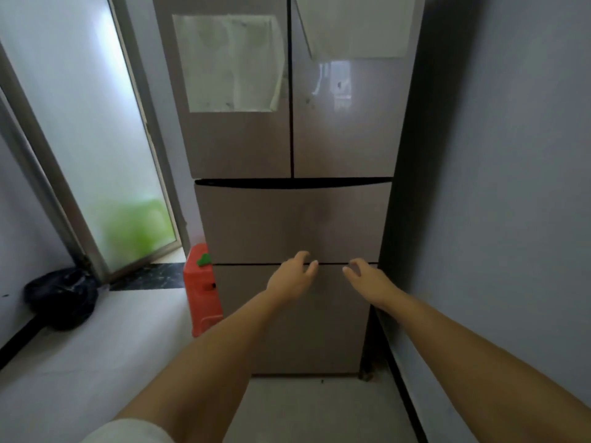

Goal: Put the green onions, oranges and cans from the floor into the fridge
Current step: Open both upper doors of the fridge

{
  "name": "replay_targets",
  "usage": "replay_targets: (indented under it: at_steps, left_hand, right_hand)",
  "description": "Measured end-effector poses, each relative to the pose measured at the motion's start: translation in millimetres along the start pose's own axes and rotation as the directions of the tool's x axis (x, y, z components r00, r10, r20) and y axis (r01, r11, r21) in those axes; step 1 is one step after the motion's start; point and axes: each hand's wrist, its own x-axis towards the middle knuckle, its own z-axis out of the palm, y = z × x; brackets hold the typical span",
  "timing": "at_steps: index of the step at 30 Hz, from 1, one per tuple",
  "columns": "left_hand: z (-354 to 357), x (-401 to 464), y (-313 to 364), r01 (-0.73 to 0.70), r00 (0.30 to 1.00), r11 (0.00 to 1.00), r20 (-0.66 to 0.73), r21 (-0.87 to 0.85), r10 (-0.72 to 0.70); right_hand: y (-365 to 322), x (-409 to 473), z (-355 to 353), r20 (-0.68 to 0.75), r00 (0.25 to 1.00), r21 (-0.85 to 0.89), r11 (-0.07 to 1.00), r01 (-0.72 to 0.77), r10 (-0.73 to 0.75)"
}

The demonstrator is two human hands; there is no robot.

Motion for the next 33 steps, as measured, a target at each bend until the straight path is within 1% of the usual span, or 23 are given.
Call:
replay_targets:
  at_steps: [2,3,4,6,7,9,12,14,15,18,20,22,24,27,30,33]
  left_hand:
    - [-2,42,8,-0.006,1.0,0.999,-0.015,-0.045,0.006]
    - [-4,63,12,-0.013,0.999,0.995,-0.036,-0.095,0.009]
    - [-7,84,17,-0.01,0.998,0.986,-0.058,-0.166,0.001]
    - [-9,120,23,0.037,0.996,0.932,-0.063,-0.36,-0.064]
    - [-10,136,25,0.083,0.993,0.874,-0.039,-0.478,-0.115]
    - [-12,169,28,0.176,0.976,0.701,0.032,-0.691,-0.213]
    - [-16,222,28,0.226,0.952,0.452,0.096,-0.863,-0.292]
    - [-18,255,25,0.23,0.942,0.317,0.128,-0.92,-0.311]
    - [-18,271,23,0.236,0.938,0.266,0.147,-0.935,-0.313]
    - [-20,315,16,0.238,0.937,0.185,0.176,-0.954,-0.302]
    - [-21,340,13,0.197,0.946,0.09,0.165,-0.976,-0.28]
    - [-21,356,13,0.143,0.955,-0.007,0.14,-0.99,-0.261]
    - [-16,365,12,0.112,0.959,-0.055,0.122,-0.992,-0.255]
    - [-12,368,11,0.087,0.965,-0.08,0.104,-0.993,-0.242]
    - [-18,361,16,0.057,0.967,-0.098,0.08,-0.994,-0.242]
    - [-13,337,24,0.031,0.965,-0.052,0.043,-0.998,-0.258]
  right_hand:
    - [-7,47,-15,-0.004,1.0,0.026,0.999,0.03,-0.03]
    - [-12,70,-24,-0.019,0.999,0.051,0.998,0.038,-0.037]
    - [-18,90,-32,-0.034,0.999,0.106,0.994,0.03,-0.026]
    - [-29,126,-43,-0.017,1.0,0.304,0.953,-0.018,0.024]
    - [-35,143,-47,0.01,0.998,0.414,0.908,-0.063,0.065]
    - [-45,175,-52,0.037,0.992,0.575,0.809,-0.12,0.12]
    - [-55,224,-60,0.027,0.987,0.739,0.662,-0.125,0.157]
    - [-59,256,-61,0.038,0.981,0.822,0.553,-0.138,0.189]
    - [-61,272,-61,0.05,0.978,0.857,0.494,-0.146,0.201]
    - [-71,315,-57,0.1,0.971,0.931,0.322,-0.169,0.218]
    - [-78,338,-54,0.112,0.968,0.971,0.185,-0.155,0.224]
    - [-83,354,-48,0.094,0.969,0.992,0.056,-0.109,0.227]
    - [-85,362,-40,0.078,0.973,0.997,-0.036,-0.072,0.217]
    - [-85,364,-36,0.071,0.979,0.99,-0.131,-0.046,0.192]
    - [-87,358,-40,0.082,0.98,0.985,-0.164,-0.052,0.18]
    - [-83,345,-38,0.091,0.981,0.988,-0.137,-0.068,0.171]
